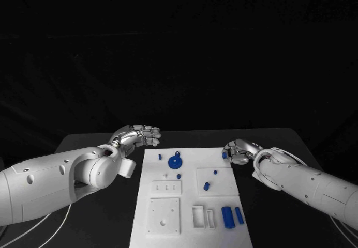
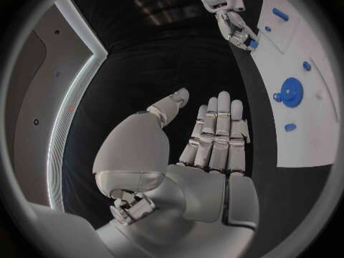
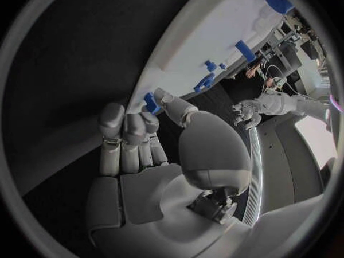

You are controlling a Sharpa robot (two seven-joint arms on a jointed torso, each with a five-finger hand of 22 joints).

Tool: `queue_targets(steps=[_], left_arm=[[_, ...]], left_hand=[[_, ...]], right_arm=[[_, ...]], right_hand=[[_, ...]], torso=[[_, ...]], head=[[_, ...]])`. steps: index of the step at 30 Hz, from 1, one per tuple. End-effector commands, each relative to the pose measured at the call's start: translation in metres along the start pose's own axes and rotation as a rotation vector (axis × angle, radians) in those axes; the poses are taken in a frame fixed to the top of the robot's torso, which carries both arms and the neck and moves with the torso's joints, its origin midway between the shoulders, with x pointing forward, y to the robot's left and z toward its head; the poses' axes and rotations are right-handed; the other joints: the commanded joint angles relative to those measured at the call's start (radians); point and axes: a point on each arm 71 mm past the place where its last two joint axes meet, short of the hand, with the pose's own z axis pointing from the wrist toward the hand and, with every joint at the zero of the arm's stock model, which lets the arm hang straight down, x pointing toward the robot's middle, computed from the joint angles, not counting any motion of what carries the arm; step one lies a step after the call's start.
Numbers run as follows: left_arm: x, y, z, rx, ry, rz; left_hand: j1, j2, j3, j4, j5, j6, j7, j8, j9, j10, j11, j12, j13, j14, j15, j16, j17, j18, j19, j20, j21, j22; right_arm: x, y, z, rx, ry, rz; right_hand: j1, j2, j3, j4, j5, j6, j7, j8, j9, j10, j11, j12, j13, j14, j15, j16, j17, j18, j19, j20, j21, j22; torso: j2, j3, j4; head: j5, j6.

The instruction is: Assemble the parts on the task board

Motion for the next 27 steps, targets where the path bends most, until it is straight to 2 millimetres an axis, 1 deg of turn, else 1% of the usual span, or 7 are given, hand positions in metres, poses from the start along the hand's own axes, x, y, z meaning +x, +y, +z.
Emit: queue_targets(steps=[1,5,7,12,18,24,27], left_arm=[[0.002,-0.001,0.000,0.013,0.018,-0.001],[0.002,-0.001,0.000,0.013,0.018,-0.001],[0.002,-0.001,0.000,0.013,0.018,-0.001],[0.002,-0.001,0.000,0.013,0.019,-0.001],[0.002,-0.001,0.000,0.012,0.019,0.001],[0.002,-0.001,0.000,0.001,0.017,0.013],[0.001,0.001,-0.001,-0.021,0.016,0.053]], left_hand=[[-0.009,0.003,0.002,-0.007,-0.002,0.003,0.004,-0.004,0.001,-0.001,0.007,-0.003,-0.002,-0.007,0.004,0.005,0.001,0.007,-0.009,0.000,0.005,0.021],[-0.009,0.003,0.002,-0.007,-0.002,0.003,0.004,-0.004,0.001,-0.001,0.007,-0.003,-0.002,-0.007,0.004,0.005,0.001,0.007,-0.009,0.000,0.005,0.021],[-0.009,0.003,0.002,-0.007,-0.002,0.003,0.004,-0.004,0.001,-0.001,0.007,-0.003,-0.002,-0.007,0.004,0.005,0.001,0.007,-0.009,0.000,0.005,0.021],[-0.009,0.003,0.002,-0.007,-0.002,0.003,0.004,-0.004,0.001,-0.001,0.007,-0.003,-0.002,-0.007,0.004,0.005,0.001,0.007,-0.009,0.000,0.005,0.021],[-0.008,0.005,0.003,-0.007,-0.002,0.004,0.004,-0.003,0.001,0.001,0.006,-0.003,-0.002,-0.007,0.004,0.005,0.001,0.007,-0.009,0.000,0.005,0.021],[-0.009,0.006,0.003,-0.007,-0.003,0.006,0.003,-0.002,0.002,0.008,0.004,0.000,0.000,-0.007,0.004,0.005,0.002,0.007,-0.009,0.000,0.006,0.021],[-0.013,0.010,0.003,-0.005,-0.003,0.018,-0.002,0.004,0.006,0.028,-0.005,0.009,0.005,-0.003,0.002,0.008,0.003,0.007,-0.008,-0.001,0.007,0.021]], right_arm=[[0.002,0.003,0.000,-0.011,0.012,0.003],[0.003,0.003,0.001,-0.008,0.011,0.003],[0.003,0.003,0.001,-0.006,0.009,0.002],[0.003,0.003,0.001,-0.002,-0.003,-0.001],[0.002,0.004,0.001,-0.004,-0.014,-0.007],[0.001,0.009,-0.001,-0.005,-0.045,-0.007],[-0.001,0.018,-0.002,-0.011,-0.059,-0.031]], right_hand=[[-0.003,0.011,0.008,0.001,-0.004,0.050,0.036,0.009,0.002,-0.003,0.001,0.001,0.002,0.000,0.002,-0.004,0.002,0.062,0.002,-0.006,0.005,0.017],[-0.007,0.017,0.014,0.004,-0.004,0.070,0.034,0.018,0.007,-0.003,-0.001,0.002,0.002,0.000,0.000,-0.004,0.003,0.062,0.001,-0.006,0.006,0.017],[-0.010,0.020,0.018,0.006,-0.004,0.081,0.031,0.023,0.010,-0.003,-0.004,0.002,0.002,-0.001,-0.002,-0.004,0.004,0.062,0.001,-0.006,0.007,0.017],[-0.013,0.022,0.026,0.008,-0.004,0.105,0.023,0.034,0.017,-0.002,-0.011,0.003,0.002,-0.001,-0.009,-0.005,0.005,0.062,0.001,-0.007,0.009,0.017],[-0.011,0.031,0.044,0.014,-0.004,0.132,0.013,0.048,0.027,-0.001,-0.021,0.002,0.002,-0.001,-0.018,-0.006,0.007,0.062,0.001,-0.008,0.010,0.016],[-0.012,0.029,0.049,0.014,-0.004,0.137,0.010,0.050,0.030,-0.001,-0.024,0.002,0.002,0.000,-0.021,-0.006,0.007,0.062,0.001,-0.008,0.011,0.016],[-0.012,0.018,0.051,0.011,-0.004,0.139,0.008,0.051,0.033,0.001,-0.026,0.003,0.002,0.001,-0.023,-0.005,0.008,0.062,0.004,-0.010,0.012,0.016]], torso=[[0.000,-0.0001,0.0002],[0.000,-0.0006,0.0012],[0.000,-0.0006,0.0011],[0.000,-0.0011,0.0009],[0.000,-0.0009,0.0014],[0.000,-0.0009,0.0004],[-0.001,-0.0008,-0.0015]], head=[[-0.001,-0.001],[-0.001,-0.002],[-0.003,-0.002],[-0.003,-0.003],[-0.002,-0.003],[-0.001,-0.001],[0.001,0.002]])
